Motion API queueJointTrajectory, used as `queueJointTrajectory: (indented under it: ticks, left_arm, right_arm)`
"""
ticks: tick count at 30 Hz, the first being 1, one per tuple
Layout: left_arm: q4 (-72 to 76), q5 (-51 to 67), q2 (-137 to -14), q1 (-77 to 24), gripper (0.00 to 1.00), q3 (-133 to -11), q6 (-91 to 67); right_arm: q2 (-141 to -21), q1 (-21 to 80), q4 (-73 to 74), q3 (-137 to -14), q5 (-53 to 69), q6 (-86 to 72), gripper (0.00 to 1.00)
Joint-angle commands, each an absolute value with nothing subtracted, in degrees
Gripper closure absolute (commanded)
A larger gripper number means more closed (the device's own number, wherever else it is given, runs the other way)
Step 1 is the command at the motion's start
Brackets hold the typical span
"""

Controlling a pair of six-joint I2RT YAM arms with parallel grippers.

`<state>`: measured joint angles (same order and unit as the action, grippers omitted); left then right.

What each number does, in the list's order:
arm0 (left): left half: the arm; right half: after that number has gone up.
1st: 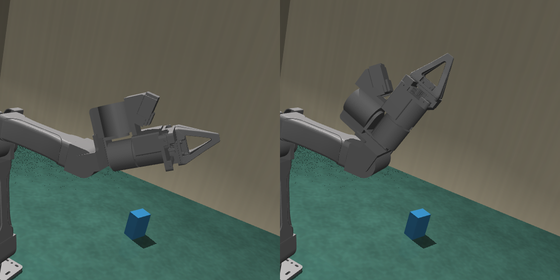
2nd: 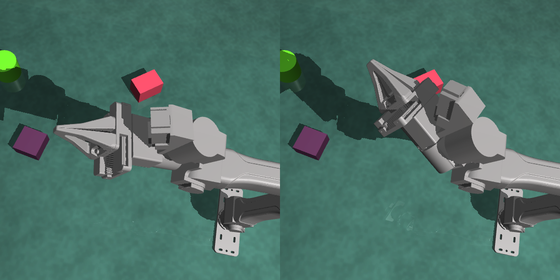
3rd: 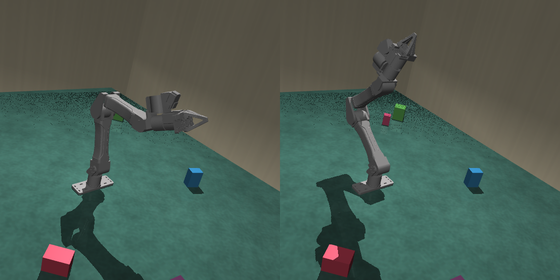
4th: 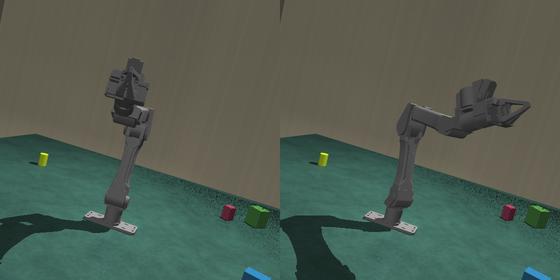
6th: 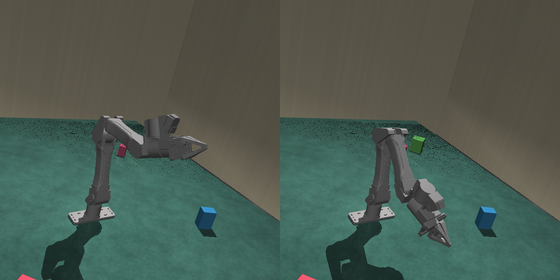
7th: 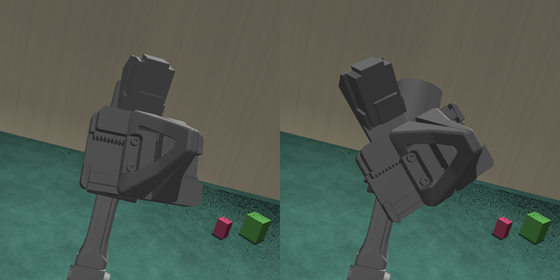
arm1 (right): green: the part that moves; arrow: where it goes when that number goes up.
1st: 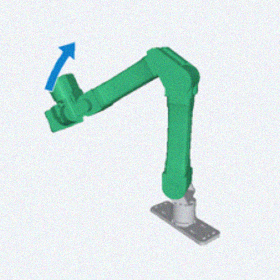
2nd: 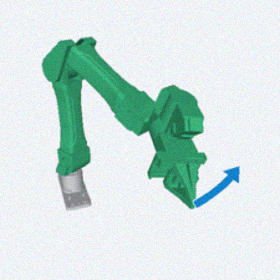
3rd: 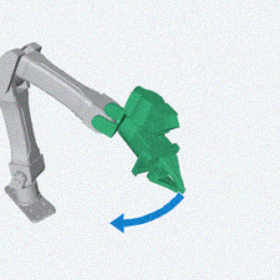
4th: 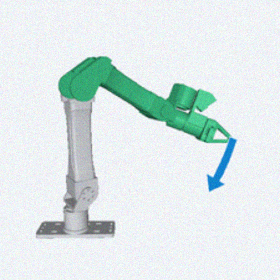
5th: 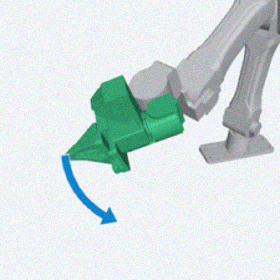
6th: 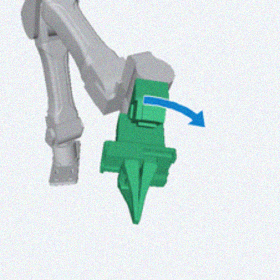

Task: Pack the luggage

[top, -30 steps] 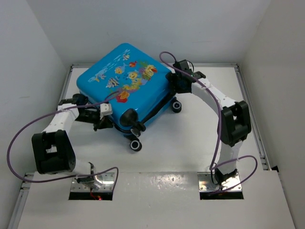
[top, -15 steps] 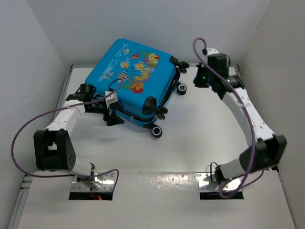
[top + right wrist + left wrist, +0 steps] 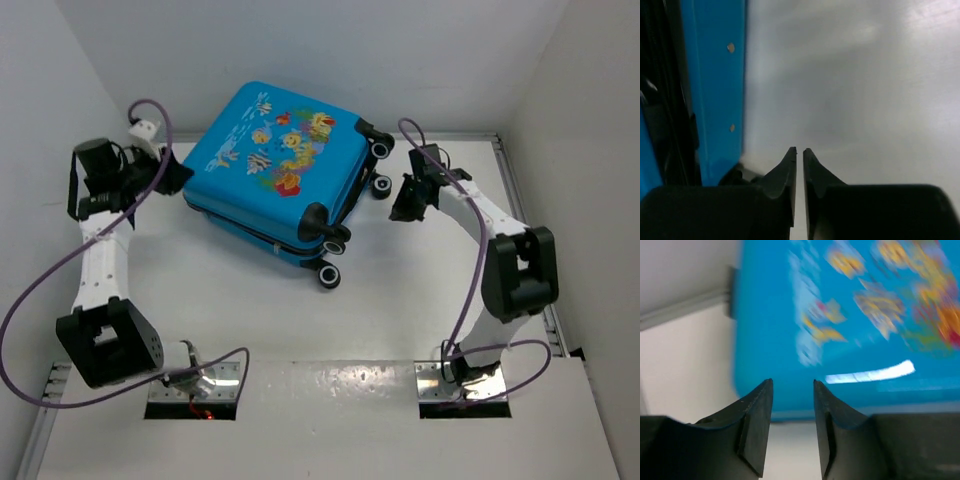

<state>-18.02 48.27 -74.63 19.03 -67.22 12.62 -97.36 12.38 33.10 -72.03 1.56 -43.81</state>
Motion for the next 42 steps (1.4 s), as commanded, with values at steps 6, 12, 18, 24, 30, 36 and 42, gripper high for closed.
queueJointTrajectory:
  ticks: [6, 12, 18, 24, 30, 36, 42]
  left_arm:
    - [-15.45, 31.71, -101.57, 19.42, 0.54, -95.15, -4.65]
    - [-22.66, 31.46, -121.61, 15.83, 0.54, -113.1, 1.57]
    - [-25.84, 31.99, -122.0, 11.52, 0.55, -110.5, 5.26]
    - [-25.32, 30.77, -119.09, 9.49, 0.51, -104.69, 7.47]
    - [-24.79, 31.29, -119.09, 8.96, 0.51, -104.15, 6.42]
    - [-24.79, 31.29, -117.95, 7.3, 0.51, -102.22, 6.42]
    - [-22.07, 31.29, -115.41, 6.16, 0.51, -97.21, 5.28]
  right_arm:
    - [-103.18, 11.95, 22.33, -81.56, 11.75, -44.06, 0.64]
    - [-100.89, 13.88, 21.97, -85.59, 10.83, -30.08, 0.37]
    - [-112.47, 10.99, 40.76, -112.18, 18.25, -9.42, 0.37]
    - [-107.25, 13.44, 61.69, -116.64, 34.89, 8.59, 0.34]
    - [-103.28, 24.24, 72.78, -108.48, 31.99, 11.7, 0.29]
    - [-99.49, 29.79, 70.21, -100.98, 25.4, 11.16, 0.22]
    - [-102.48, 31.99, 67.96, -99.51, 22.51, 9.33, 0.21]
